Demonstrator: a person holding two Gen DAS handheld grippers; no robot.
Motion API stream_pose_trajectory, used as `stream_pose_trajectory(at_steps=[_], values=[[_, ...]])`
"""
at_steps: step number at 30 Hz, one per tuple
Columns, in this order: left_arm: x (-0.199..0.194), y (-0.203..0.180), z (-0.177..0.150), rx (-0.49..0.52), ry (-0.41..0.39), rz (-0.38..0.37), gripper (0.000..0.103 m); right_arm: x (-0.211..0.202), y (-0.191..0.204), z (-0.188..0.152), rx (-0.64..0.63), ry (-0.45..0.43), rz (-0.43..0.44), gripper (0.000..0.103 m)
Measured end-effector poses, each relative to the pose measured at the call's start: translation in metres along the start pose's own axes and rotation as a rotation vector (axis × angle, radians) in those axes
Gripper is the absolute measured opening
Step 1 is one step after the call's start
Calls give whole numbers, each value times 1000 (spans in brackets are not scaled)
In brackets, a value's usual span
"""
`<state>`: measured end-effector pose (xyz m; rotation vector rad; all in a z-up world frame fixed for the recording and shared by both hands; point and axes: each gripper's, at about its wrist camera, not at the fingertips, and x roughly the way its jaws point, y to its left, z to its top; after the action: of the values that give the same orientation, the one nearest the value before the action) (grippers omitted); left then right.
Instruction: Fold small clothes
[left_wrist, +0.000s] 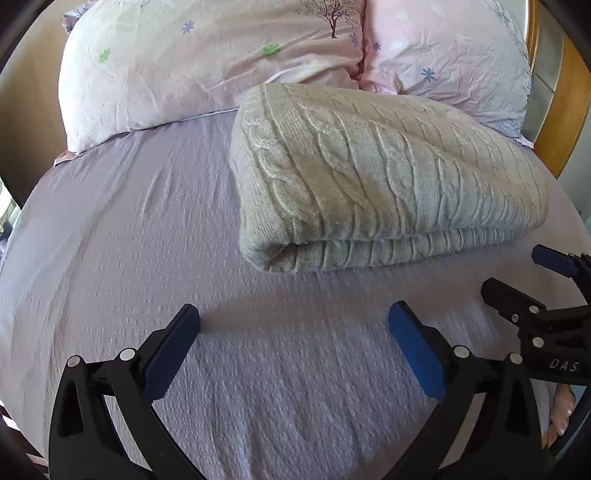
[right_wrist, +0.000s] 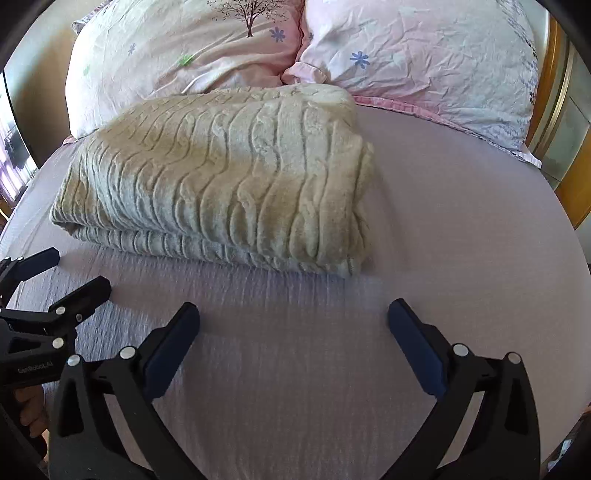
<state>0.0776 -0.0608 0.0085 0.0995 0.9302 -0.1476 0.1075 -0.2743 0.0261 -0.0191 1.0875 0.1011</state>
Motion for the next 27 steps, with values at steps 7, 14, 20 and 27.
stream_pose_trajectory(at_steps=[7, 14, 20, 27], values=[[-2, 1, -3, 8, -17, 0, 102, -2, 3, -5, 11, -3, -17, 101], [-2, 1, -3, 6, -19, 3, 102, -2, 2, -4, 12, -3, -17, 101], [-2, 2, -3, 6, -18, 2, 102, -2, 2, -5, 12, -3, -17, 101], [-2, 2, -3, 7, -18, 2, 102, -2, 2, -4, 12, -3, -17, 101]])
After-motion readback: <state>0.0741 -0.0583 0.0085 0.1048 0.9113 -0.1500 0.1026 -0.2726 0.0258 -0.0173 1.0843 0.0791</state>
